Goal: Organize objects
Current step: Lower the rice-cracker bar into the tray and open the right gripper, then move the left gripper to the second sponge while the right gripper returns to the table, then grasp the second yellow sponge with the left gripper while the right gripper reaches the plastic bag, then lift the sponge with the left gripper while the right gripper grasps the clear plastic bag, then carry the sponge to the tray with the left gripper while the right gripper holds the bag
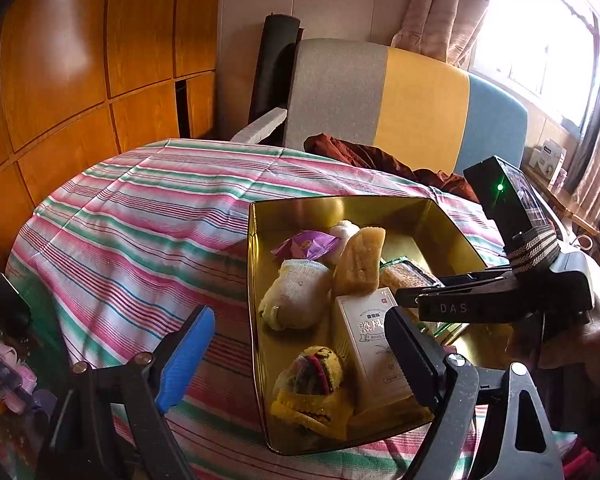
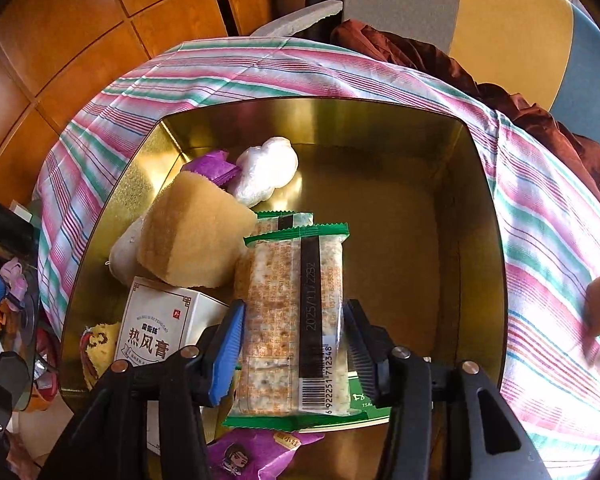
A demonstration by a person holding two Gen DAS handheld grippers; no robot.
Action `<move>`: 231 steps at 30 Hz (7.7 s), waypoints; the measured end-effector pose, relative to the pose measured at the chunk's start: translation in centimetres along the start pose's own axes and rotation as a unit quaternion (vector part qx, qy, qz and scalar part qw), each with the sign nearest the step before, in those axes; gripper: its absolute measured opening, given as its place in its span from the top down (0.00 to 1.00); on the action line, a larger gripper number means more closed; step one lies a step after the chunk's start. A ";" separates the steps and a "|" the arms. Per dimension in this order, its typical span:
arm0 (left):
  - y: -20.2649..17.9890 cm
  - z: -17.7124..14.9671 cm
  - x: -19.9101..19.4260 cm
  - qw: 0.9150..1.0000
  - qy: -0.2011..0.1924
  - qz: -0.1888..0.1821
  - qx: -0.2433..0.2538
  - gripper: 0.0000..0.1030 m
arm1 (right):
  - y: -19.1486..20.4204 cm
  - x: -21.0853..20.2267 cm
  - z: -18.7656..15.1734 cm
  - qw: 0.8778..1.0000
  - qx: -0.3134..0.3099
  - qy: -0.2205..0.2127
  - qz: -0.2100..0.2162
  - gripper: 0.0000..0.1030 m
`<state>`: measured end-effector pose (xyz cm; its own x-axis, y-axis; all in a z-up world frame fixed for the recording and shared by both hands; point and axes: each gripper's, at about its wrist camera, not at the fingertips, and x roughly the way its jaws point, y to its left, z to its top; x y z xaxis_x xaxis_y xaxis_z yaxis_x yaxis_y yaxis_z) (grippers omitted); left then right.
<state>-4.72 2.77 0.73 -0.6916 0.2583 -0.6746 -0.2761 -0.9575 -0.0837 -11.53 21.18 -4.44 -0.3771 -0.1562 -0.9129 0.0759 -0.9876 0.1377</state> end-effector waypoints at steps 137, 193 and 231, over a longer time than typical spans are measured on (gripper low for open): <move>-35.4 -0.4 9.8 0.929 0.151 -0.274 0.196 0.57 | -37.7 -12.3 -20.3 0.866 0.486 -0.087 -0.082 0.20; -34.2 -9.5 8.1 0.921 0.059 -0.282 0.261 0.61 | -30.5 -10.8 -18.6 0.932 0.347 -0.047 -0.094 0.67; -32.9 -10.0 5.5 0.927 0.043 -0.238 0.286 0.67 | -30.5 -10.1 -17.9 0.945 0.305 -0.039 -0.109 0.67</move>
<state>7.20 34.38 -7.60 -0.3513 0.6004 -0.7184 -0.8624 -0.5063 -0.0014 6.53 53.15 -6.29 -0.3912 0.0755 -0.9172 -0.5497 -0.8185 0.1671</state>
